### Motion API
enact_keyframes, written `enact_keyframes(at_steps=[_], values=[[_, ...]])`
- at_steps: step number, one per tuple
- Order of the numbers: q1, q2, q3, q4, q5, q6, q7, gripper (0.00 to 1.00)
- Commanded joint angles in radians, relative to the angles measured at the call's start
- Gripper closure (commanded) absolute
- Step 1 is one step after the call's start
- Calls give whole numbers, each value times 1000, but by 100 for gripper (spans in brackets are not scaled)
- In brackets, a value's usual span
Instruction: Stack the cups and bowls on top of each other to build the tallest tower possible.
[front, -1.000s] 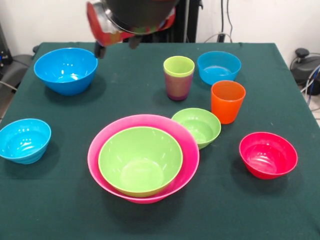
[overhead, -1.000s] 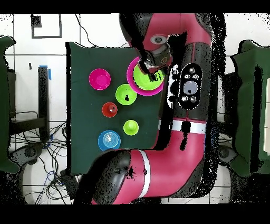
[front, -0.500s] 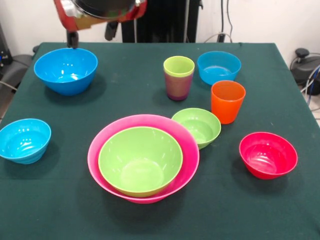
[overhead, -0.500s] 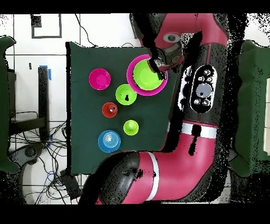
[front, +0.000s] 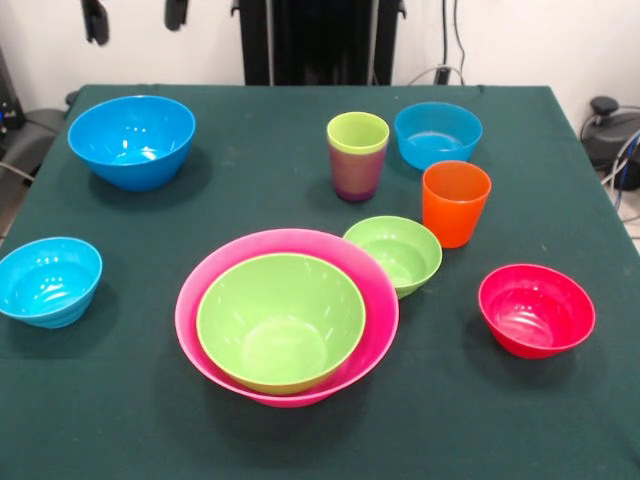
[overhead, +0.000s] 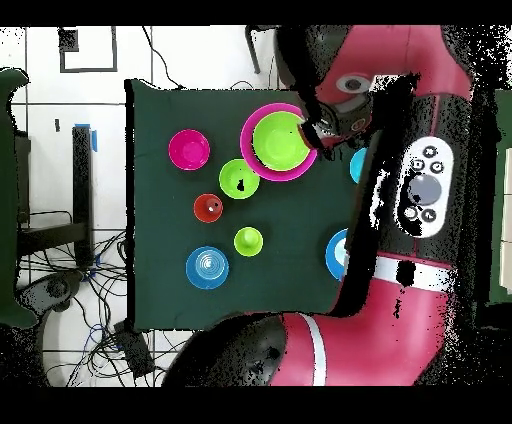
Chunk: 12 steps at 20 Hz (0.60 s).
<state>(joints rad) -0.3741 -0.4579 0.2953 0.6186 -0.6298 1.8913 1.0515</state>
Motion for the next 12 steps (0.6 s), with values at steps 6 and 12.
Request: enact_keyframes(at_steps=[6,12], values=[[-33,-163,-77,336,110,-179,91,0],[-22,-194,-108,415,148,-229,113,0]])
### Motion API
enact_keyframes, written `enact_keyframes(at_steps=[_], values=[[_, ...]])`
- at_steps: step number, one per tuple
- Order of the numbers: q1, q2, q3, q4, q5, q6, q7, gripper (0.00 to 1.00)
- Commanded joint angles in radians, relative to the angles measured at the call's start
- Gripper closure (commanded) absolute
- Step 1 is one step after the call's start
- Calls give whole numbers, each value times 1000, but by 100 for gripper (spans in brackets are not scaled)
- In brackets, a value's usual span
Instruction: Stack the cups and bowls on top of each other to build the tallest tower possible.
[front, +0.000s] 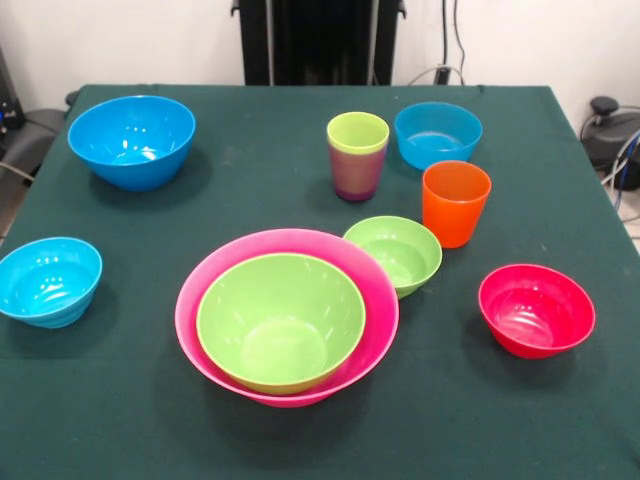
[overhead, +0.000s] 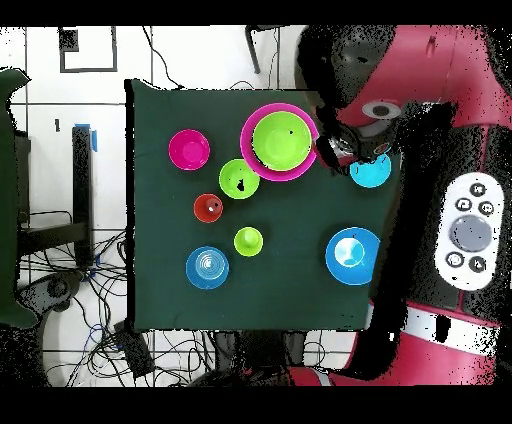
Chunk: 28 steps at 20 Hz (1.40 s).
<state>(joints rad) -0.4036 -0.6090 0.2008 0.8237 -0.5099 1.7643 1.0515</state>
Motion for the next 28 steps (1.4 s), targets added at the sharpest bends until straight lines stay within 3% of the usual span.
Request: enact_keyframes(at_steps=[1,10,15,28], values=[[10,-48,-20,223,34,-106,118,0],[-15,-96,-65,484,107,-318,110,0],[-20,-100,-91,507,96,-310,67,0],[-23,-118,-122,633,116,-410,101,0]])
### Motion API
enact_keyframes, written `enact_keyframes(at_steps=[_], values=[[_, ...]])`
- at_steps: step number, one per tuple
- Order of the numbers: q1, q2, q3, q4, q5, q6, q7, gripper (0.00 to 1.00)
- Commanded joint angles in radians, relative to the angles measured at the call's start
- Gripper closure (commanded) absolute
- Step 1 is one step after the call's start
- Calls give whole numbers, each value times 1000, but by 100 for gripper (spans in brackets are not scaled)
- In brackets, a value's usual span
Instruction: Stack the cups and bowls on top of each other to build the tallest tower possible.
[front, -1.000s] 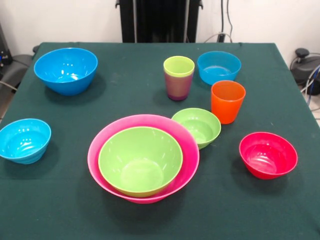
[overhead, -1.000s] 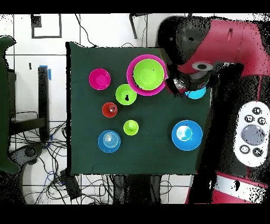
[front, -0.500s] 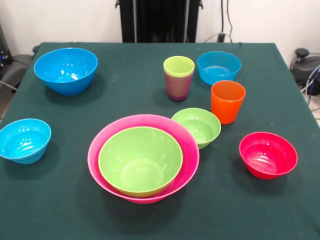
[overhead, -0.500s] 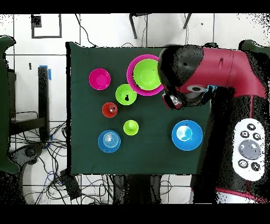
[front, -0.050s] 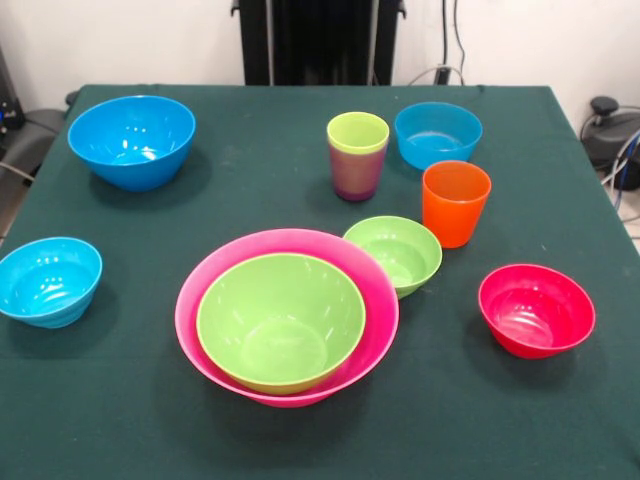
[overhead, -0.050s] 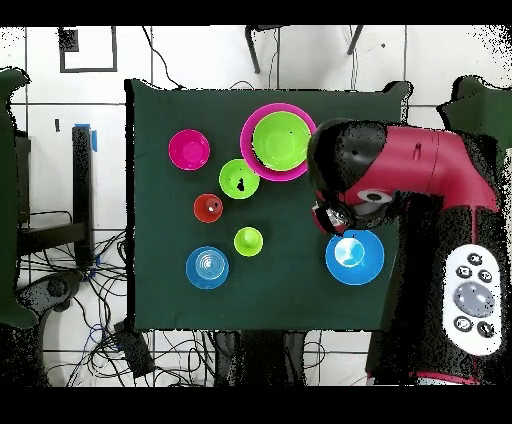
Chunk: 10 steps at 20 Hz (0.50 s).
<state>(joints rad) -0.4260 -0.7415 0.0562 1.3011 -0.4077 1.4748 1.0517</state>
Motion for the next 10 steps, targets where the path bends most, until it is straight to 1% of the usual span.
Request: enact_keyframes(at_steps=[1,3,8,10], values=[[-3,17,23,165,16,-134,102,0],[-12,25,24,186,22,-166,106,0],[-29,9,16,249,35,-229,107,0],[-30,12,13,257,36,-235,105,0]])
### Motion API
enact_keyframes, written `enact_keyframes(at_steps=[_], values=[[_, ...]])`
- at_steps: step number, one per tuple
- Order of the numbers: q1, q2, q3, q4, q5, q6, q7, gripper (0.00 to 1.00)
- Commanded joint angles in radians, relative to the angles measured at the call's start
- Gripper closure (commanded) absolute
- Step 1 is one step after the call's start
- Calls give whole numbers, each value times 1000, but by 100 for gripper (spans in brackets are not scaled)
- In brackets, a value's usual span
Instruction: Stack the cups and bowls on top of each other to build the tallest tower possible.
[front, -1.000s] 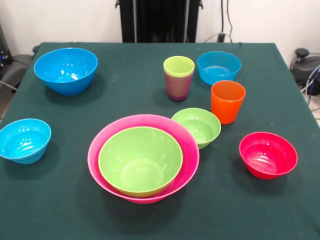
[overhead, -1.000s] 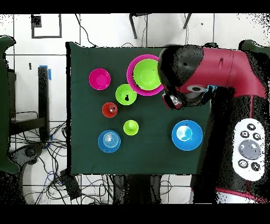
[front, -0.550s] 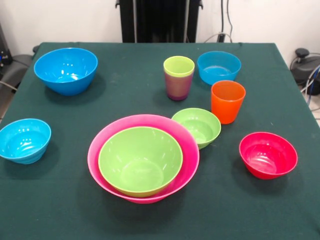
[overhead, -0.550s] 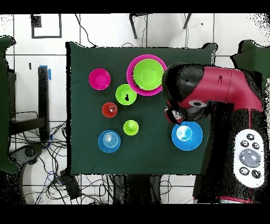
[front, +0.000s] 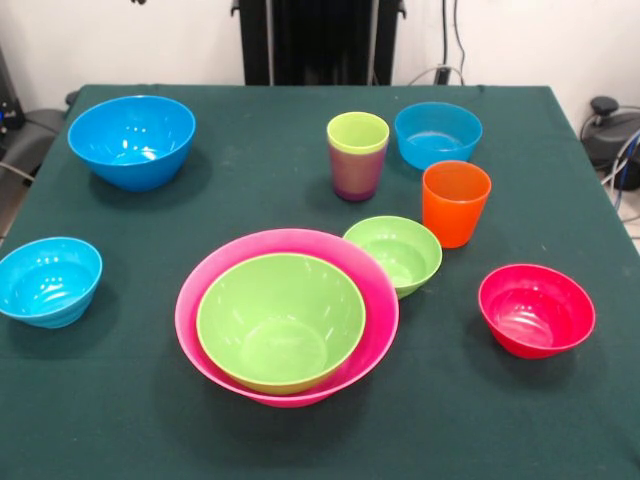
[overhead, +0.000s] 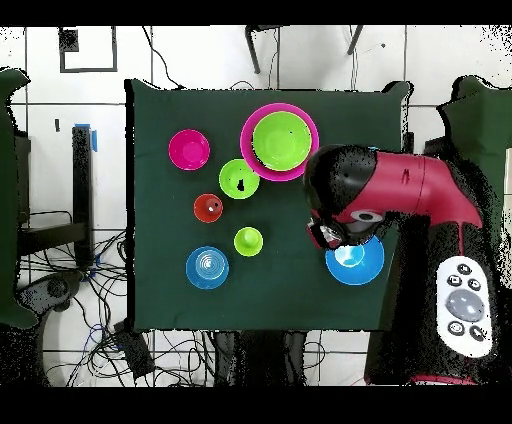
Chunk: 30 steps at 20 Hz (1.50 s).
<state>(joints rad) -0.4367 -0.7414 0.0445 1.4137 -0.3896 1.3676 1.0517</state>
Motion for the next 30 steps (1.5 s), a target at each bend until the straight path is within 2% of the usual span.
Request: enact_keyframes(at_steps=[1,14,30], values=[[-20,14,24,149,19,-131,102,0],[-47,33,21,216,29,-242,89,0],[-115,178,35,263,23,-442,111,0]])
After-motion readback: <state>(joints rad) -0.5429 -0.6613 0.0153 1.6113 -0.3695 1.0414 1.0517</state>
